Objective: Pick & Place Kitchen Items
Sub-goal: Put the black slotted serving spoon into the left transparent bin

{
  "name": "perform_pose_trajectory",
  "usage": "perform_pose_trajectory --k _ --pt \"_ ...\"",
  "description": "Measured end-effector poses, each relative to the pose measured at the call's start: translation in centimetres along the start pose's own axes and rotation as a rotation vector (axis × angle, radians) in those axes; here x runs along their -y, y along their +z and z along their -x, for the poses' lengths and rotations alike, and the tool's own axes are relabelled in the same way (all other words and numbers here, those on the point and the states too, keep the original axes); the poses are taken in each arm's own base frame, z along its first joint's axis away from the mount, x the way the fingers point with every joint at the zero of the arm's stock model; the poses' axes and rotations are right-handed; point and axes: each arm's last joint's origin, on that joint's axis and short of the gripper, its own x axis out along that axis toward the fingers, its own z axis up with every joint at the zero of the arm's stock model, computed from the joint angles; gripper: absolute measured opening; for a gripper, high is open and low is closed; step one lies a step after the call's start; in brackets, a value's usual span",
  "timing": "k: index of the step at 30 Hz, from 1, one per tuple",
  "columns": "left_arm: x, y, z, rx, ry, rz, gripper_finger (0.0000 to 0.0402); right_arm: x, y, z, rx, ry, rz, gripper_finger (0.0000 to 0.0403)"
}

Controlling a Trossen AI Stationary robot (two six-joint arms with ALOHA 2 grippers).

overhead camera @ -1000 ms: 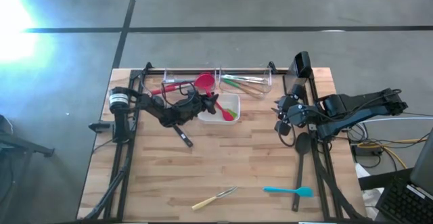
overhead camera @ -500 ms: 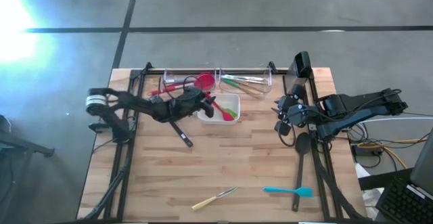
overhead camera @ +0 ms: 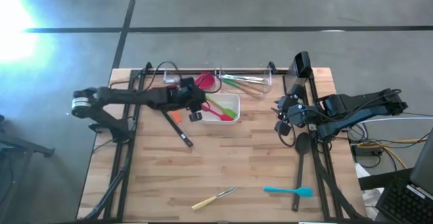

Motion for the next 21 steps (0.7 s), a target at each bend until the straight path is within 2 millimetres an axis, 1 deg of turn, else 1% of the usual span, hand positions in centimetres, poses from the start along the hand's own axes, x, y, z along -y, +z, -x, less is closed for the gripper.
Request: perform_pose_trajectory --k 3,6,11,16,21 --pt "-0.9 1.2 1.6 -0.064 -0.054 -0.077 0.0177 0.0 0.0 0.0 0.000 0.000 -0.005 0.0123" --pt "-1.9 2.1 3.6 -0.139 -0.083 -0.112 0.0177 0.0 0.0 0.0 0.000 0.000 -0.021 0.0123" --pt "-3.7 3.0 7.2 -0.254 -0.106 -0.092 0.0177 0.0 0.0 0.0 -0.002 0.000 -0.039 0.0123" --pt "-4.8 3.4 10.2 -0.327 -0.120 -0.077 0.0177 0.0 0.0 0.0 -0.002 0.000 -0.040 0.0123" --pt "-5.1 2.8 11.9 -0.364 -0.203 -0.027 0.0177 0.0 0.0 0.0 -0.002 0.000 -0.043 0.0123"
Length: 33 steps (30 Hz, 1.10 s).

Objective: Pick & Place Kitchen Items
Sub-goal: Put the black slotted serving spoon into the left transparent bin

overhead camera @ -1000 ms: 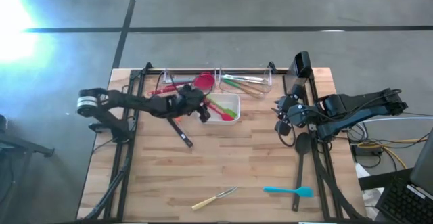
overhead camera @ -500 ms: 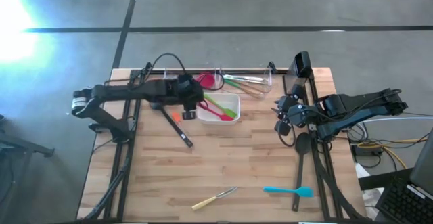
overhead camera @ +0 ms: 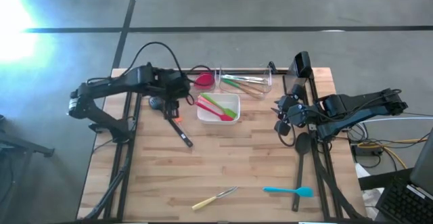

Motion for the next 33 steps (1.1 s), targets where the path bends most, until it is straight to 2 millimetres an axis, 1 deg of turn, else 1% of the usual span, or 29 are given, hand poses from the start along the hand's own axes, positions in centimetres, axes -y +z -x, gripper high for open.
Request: perform_pose_trajectory --k 2,5,8,10,14,19,23,27,33 --pt "0.1 -0.8 0.1 -0.001 -0.029 0.008 0.0177 0.0 0.0 0.0 0.000 0.000 0.000 0.0123" --pt "0.3 -2.2 0.0 -0.012 -0.018 0.011 0.0177 0.0 0.0 0.0 -0.001 0.000 0.002 0.0123" --pt "0.3 -3.5 -0.6 -0.030 -0.001 0.011 0.0177 0.0 0.0 0.0 -0.001 -0.001 0.002 0.0123" --pt "0.6 -4.3 -1.4 -0.057 -0.001 -0.016 0.0177 0.0 0.0 0.0 -0.001 -0.001 0.003 0.0123" --pt "1.4 -5.3 -4.0 -0.123 -0.013 -0.090 0.0177 0.0 0.0 0.0 0.000 0.000 0.005 0.0123" --pt "2.5 -6.3 -8.4 -0.227 -0.029 -0.155 0.0177 -0.1 0.1 0.0 0.011 0.004 -0.008 0.0123" --pt "3.2 -6.8 -11.5 -0.240 -0.039 -0.224 0.0177 -0.1 0.2 0.0 0.023 0.009 -0.018 0.0123" --pt "3.6 -7.0 -13.6 -0.249 -0.044 -0.295 0.0177 -0.1 0.3 0.0 0.026 0.010 -0.021 0.0123" --pt "3.9 -7.4 -15.7 -0.253 -0.049 -0.377 0.0177 -0.2 0.5 0.0 0.044 0.018 -0.036 0.0123"
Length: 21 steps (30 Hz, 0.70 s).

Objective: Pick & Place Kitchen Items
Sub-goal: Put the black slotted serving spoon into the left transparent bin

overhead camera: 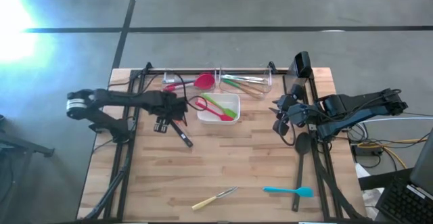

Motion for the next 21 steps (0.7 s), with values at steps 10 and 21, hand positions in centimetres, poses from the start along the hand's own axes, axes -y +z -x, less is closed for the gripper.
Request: perform_pose_trajectory --k 10,21 --pt "-0.4 -0.7 -2.6 -0.079 -0.003 -0.068 0.0177 -0.1 0.2 0.0 0.020 0.008 -0.016 0.0123" --pt "-1.6 -0.8 -5.1 -0.159 -0.054 -0.143 0.0177 -0.2 0.4 0.0 0.037 0.015 -0.029 0.0123"
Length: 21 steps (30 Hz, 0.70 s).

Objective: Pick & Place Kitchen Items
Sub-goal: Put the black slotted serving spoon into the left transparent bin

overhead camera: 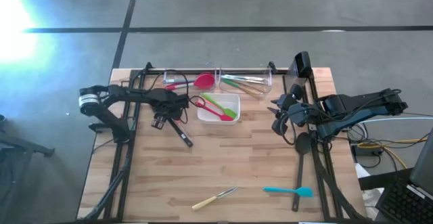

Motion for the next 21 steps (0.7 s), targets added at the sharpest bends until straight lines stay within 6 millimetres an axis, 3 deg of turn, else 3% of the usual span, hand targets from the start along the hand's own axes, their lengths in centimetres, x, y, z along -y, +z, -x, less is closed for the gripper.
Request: perform_pose_trajectory --k 11,14,18,21 --pt "0.1 1.0 -2.2 -0.082 -0.069 -0.069 0.0173 0.0 0.0 0.0 0.000 0.000 0.003 0.0123" --pt "0.0 1.1 -2.2 -0.087 -0.077 -0.072 0.0147 0.0 0.0 0.0 -0.004 -0.002 0.006 0.0123" --pt "-0.2 1.1 -1.8 -0.082 -0.073 -0.049 0.0079 0.0 -0.1 0.0 -0.005 -0.003 0.018 0.0123" --pt "-0.4 1.1 -1.4 -0.079 -0.072 -0.020 0.0068 0.0 0.0 0.0 -0.004 -0.003 0.026 0.0123"
